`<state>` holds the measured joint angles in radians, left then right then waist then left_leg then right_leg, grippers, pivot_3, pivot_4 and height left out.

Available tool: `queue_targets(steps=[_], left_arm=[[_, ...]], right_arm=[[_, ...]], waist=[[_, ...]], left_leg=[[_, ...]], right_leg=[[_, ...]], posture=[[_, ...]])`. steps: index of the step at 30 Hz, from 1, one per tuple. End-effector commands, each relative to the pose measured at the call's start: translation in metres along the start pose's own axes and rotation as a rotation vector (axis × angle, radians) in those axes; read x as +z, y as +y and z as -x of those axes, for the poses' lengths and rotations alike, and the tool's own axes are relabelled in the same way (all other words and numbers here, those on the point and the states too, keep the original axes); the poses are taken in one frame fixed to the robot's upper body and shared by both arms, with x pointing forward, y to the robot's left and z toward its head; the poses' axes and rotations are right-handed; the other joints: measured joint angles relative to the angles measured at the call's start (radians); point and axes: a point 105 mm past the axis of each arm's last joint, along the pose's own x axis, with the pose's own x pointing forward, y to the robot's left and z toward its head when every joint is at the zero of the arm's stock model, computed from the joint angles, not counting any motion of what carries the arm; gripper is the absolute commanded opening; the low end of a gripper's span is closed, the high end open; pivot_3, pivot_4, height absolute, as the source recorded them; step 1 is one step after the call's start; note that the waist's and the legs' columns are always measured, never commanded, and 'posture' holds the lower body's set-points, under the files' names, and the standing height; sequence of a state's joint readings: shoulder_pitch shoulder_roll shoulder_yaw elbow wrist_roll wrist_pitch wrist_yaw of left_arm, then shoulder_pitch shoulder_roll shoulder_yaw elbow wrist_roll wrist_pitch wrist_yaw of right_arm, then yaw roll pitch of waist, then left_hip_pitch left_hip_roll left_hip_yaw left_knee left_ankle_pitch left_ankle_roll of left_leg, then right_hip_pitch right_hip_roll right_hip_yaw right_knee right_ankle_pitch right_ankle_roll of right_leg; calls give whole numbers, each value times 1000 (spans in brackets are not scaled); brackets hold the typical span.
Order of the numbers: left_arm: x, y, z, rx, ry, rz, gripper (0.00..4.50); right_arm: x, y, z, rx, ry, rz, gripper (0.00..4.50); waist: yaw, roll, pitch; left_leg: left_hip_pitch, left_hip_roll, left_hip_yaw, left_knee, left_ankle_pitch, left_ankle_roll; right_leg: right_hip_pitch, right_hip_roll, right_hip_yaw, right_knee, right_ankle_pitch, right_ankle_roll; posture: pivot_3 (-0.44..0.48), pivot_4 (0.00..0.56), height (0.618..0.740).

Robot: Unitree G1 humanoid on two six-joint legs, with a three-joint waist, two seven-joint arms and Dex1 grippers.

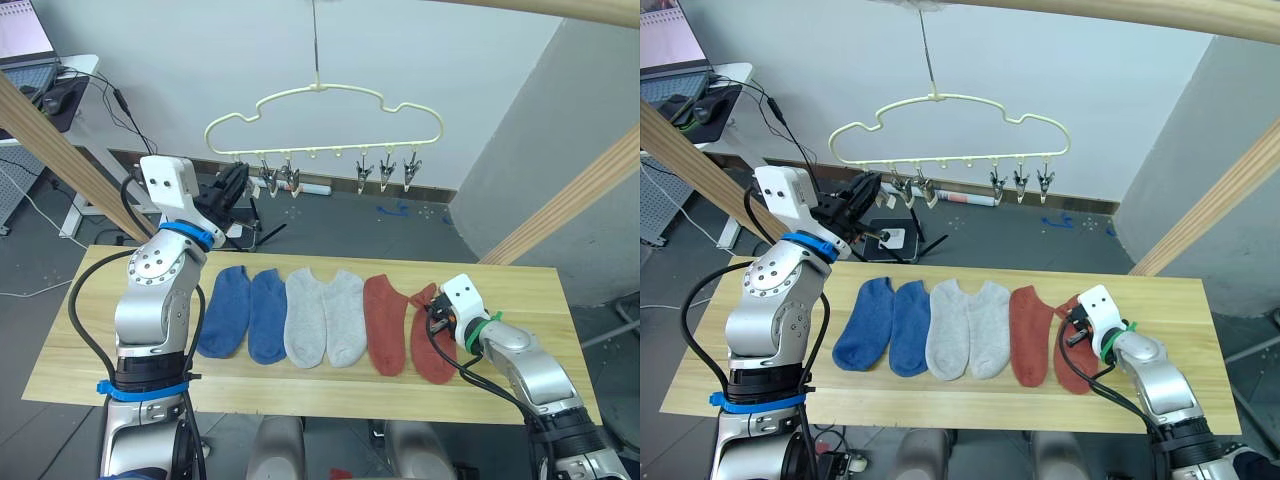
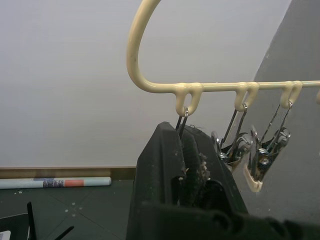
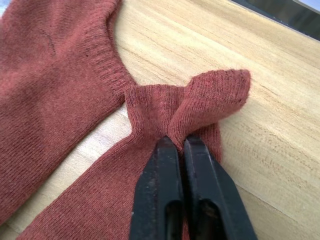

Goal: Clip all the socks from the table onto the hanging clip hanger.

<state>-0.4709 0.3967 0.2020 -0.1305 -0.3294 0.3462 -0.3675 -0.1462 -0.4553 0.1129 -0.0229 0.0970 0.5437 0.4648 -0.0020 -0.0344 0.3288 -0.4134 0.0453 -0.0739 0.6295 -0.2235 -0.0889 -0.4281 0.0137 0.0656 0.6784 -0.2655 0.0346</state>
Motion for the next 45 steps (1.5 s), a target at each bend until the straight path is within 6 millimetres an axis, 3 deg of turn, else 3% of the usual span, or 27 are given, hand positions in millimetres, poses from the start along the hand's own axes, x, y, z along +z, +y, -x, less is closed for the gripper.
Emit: queue_targets(steps=[1, 8, 11, 15, 25, 36, 43, 45], left_arm=[[7, -1, 5, -36, -6, 135, 0], [4, -6, 23, -188, 89, 670, 0], [13, -10, 29, -239, 95, 802, 0], [21, -17, 30, -278, 105, 856, 0], [29, -33, 36, -346, 115, 867, 0], [20, -41, 44, -362, 161, 812, 0], [25, -44, 43, -373, 120, 748, 0], [26, -43, 43, -375, 114, 749, 599]], right_arm=[[30, 29, 11, 198, -93, 111, 23], [114, 94, 39, 562, -289, 201, 23], [143, 114, 43, 651, -349, 182, 23], [182, 140, 40, 722, -433, 128, 23], [217, 158, 24, 774, -481, 57, 23], [231, 153, 26, 787, -502, 26, 23], [232, 155, 27, 786, -502, 16, 23], [232, 156, 26, 784, -500, 13, 0]], waist=[[-2, 0, 0], [-22, 0, 0], [-23, 0, 0], [-20, 0, 0], [8, 0, 0], [10, 0, 1], [10, 0, 1], [10, 0, 1]], left_leg=[[0, 0, 0, 0, 0, 0], [-1, 1, 0, 0, 0, 0], [-1, 1, -2, 0, 0, 0], [-3, 1, -3, 0, 0, 0], [-4, 1, -3, 0, 1, -1], [-4, 1, -3, -1, 1, -1], [-7, 1, -3, -1, 1, -1], [-7, 1, -3, -1, 1, -1]], right_leg=[[0, 0, 0, 0, 0, 0], [-2, 1, 0, 1, 0, 0], [-2, 1, -1, 1, 0, 0], [-2, 0, -2, 1, 0, 0], [-3, -1, -4, 1, 0, 0], [-5, -1, -3, 1, 0, 0], [-7, -1, -3, 1, 0, 0], [-8, -1, -3, 1, 0, -1]], posture=[[98, 326, 740], [102, 327, 740], [102, 327, 740], [105, 325, 740], [128, 326, 740], [127, 330, 740], [127, 330, 740], [126, 328, 740]])
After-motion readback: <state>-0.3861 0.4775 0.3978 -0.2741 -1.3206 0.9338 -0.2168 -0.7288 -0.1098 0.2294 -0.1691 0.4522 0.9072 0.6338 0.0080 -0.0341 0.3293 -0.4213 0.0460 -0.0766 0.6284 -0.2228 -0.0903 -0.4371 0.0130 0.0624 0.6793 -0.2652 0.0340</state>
